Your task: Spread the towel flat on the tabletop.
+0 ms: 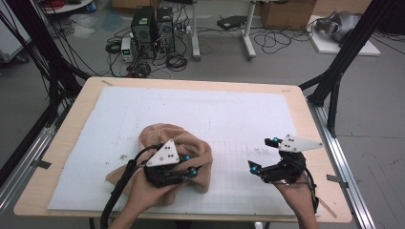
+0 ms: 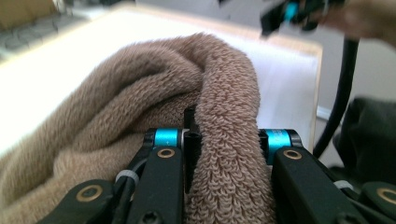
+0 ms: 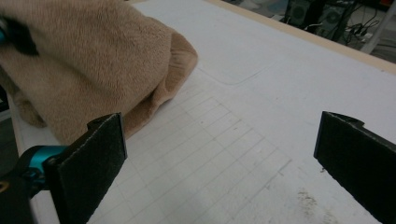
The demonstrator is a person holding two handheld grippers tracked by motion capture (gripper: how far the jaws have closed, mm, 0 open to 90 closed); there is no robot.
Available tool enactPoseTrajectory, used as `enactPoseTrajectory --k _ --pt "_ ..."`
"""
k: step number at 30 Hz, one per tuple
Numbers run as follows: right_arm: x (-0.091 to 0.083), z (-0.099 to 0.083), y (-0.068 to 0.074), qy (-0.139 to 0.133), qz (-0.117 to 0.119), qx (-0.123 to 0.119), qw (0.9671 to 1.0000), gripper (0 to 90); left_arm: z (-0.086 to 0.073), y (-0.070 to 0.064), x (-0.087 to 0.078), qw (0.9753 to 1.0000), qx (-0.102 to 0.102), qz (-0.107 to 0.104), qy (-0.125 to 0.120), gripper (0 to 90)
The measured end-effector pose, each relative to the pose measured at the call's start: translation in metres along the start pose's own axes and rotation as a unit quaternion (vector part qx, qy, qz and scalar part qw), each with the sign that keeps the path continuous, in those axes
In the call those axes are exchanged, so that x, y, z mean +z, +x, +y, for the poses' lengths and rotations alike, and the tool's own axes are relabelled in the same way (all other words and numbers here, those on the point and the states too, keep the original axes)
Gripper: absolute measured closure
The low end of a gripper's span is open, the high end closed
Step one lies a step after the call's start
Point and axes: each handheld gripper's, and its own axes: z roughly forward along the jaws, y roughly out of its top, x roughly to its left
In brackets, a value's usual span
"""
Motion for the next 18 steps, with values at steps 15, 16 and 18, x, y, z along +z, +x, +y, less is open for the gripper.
enactPoseTrajectory --k 15,16,18 --pt "0.071 0.007 0.021 0.037 0.056 -0.015 0.9976 1.3 -0.061 -0.020 -0.038 0.9985 -0.014 0.023 0.048 68.6" --pt "0.077 0.009 0.022 0.039 0.061 -0.018 0.9973 1.3 -0.061 -0.020 -0.038 0.9985 -0.014 0.023 0.048 66.6" --pt "0.087 0.011 0.025 0.040 0.060 -0.021 0.9971 1.8 -0.057 -0.019 -0.043 0.9988 -0.015 0.015 0.045 62.9"
